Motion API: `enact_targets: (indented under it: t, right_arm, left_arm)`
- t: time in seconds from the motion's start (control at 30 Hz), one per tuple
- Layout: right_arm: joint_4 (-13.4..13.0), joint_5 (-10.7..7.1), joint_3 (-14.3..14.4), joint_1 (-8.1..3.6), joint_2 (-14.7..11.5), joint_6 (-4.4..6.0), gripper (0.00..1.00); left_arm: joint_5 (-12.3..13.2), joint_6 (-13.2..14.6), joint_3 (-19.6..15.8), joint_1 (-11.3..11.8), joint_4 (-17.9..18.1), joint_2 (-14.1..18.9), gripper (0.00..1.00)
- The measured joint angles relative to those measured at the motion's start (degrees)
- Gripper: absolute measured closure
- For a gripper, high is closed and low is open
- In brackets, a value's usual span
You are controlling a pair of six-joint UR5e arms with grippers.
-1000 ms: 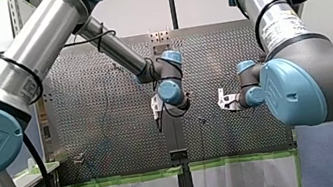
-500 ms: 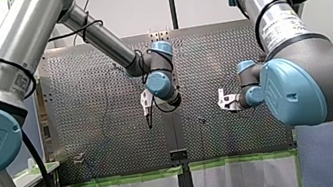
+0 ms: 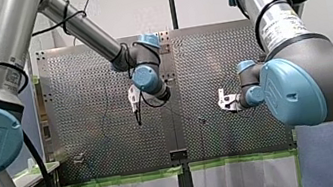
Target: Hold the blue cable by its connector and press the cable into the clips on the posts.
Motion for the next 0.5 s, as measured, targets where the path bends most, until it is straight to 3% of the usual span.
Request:
enact_targets:
  t: [0.2, 0.5]
  right_arm:
    - [-0.1, 0.03, 0.0, -0.14, 0.0, -0.05, 1.00]
    - [0.0, 0.00, -0.2, -0.25, -0.2, -0.25, 1.00]
  left_arm:
    - [2.2, -0.5, -3.2, 2.1, 1.9, 3.2, 0.00]
    - [3.9, -0.5, -8.4, 4.4, -2.1, 8.4, 0.00]
